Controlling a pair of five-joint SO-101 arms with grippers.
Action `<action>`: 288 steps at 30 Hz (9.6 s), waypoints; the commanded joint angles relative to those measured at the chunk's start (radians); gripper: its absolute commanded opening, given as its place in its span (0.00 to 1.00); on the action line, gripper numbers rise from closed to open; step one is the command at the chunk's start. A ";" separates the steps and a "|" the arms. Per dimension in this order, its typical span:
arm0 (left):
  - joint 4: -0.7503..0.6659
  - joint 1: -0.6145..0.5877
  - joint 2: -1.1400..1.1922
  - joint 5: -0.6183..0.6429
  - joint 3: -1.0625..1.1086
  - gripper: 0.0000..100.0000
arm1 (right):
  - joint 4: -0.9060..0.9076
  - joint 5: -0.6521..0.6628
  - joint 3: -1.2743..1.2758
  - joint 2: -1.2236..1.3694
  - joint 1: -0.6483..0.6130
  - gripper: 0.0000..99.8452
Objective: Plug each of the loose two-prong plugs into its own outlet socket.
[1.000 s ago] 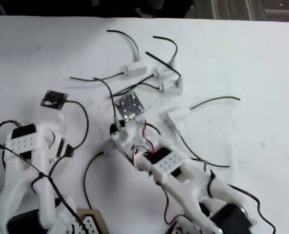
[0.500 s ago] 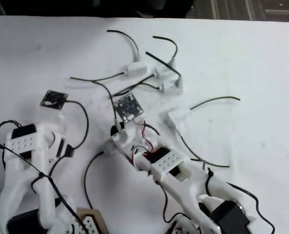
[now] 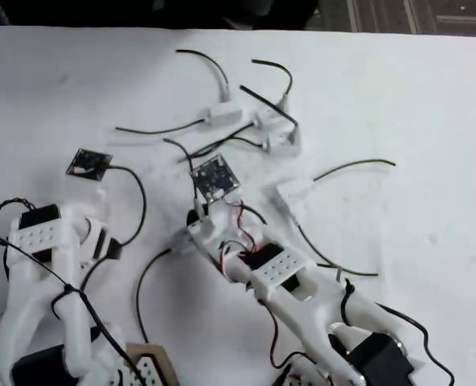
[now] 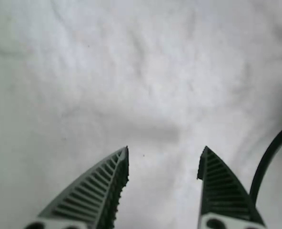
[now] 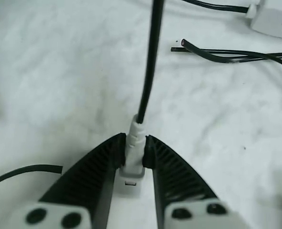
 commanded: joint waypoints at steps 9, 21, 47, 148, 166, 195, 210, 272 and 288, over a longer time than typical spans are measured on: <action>-0.009 -0.001 -0.031 0.002 0.002 0.25 | 0.015 0.080 0.095 -0.016 -0.007 0.02; -0.009 -0.001 -0.031 0.002 0.002 0.25 | 0.335 -0.091 -0.051 -0.007 -0.056 0.02; -0.023 -0.001 -0.036 0.003 0.014 0.25 | 0.501 -0.215 -0.026 -0.007 -0.206 0.02; -0.023 -0.004 -0.036 0.003 0.014 0.25 | 0.375 0.117 -0.143 -0.019 0.010 0.02; -0.123 0.042 -0.031 -0.404 -0.144 0.14 | 0.708 -0.123 -0.133 -0.545 0.222 0.02; -0.127 0.403 0.440 -1.048 -0.483 0.29 | 0.700 -0.117 -0.126 -0.553 0.461 0.02; -0.043 0.407 0.852 -0.971 -0.850 0.20 | 0.708 -0.117 -0.124 -0.555 0.470 0.02; 0.706 0.265 0.576 0.196 -0.988 0.23 | 0.699 -0.121 -0.147 -0.556 0.446 0.02; 0.138 0.054 0.397 0.121 -0.371 0.23 | 0.259 -0.014 -0.115 -0.441 0.074 0.02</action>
